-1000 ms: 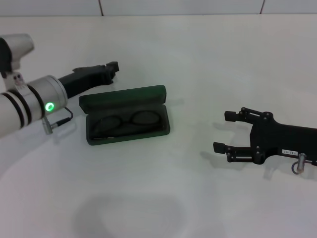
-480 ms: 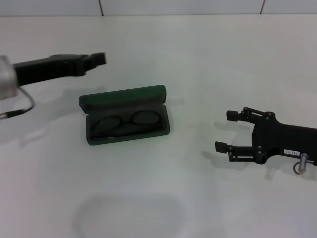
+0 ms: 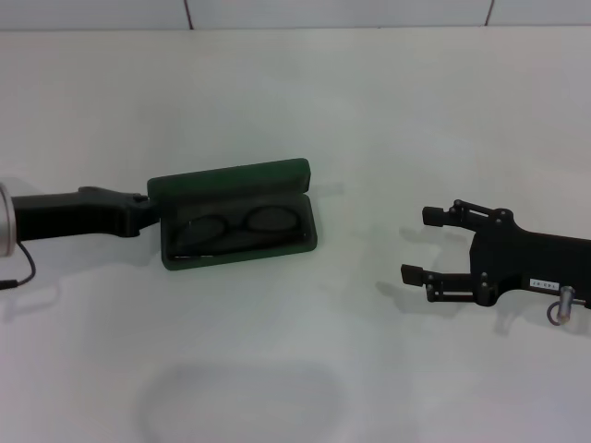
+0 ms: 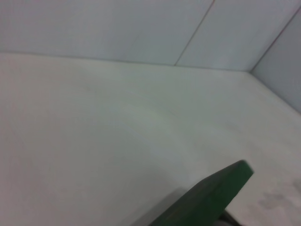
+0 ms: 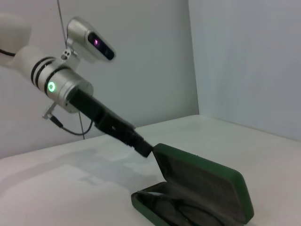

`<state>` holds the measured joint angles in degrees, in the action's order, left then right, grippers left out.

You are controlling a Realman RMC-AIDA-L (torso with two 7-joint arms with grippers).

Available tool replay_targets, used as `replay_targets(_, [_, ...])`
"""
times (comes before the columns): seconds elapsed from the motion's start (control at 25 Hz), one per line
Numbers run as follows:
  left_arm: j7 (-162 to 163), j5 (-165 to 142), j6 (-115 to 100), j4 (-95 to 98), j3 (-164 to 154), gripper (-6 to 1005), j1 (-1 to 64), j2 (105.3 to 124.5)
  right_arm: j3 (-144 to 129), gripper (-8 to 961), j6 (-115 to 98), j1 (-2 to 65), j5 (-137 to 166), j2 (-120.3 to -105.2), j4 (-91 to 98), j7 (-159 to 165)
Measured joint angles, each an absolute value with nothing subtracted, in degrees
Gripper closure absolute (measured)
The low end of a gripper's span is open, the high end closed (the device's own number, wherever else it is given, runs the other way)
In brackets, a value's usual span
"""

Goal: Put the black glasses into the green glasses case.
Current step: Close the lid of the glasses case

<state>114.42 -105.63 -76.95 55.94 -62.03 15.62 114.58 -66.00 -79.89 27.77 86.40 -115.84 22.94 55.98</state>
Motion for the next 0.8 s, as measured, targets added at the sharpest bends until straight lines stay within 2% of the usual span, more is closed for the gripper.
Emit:
replay_targets(0.44, [112.9, -113.0, -73.1, 47.5, -57.8, 998, 21.0, 116.03, -66.0, 74, -79.9, 27.9, 86.3, -115.84, 22.9, 56.0])
replay_targets(0.8, [112.9, -115.9, -67.2, 46.1, -57.7, 998, 24.0, 116.24, -66.0, 74, -80.3, 28.2, 86.4, -115.84, 22.9, 56.0])
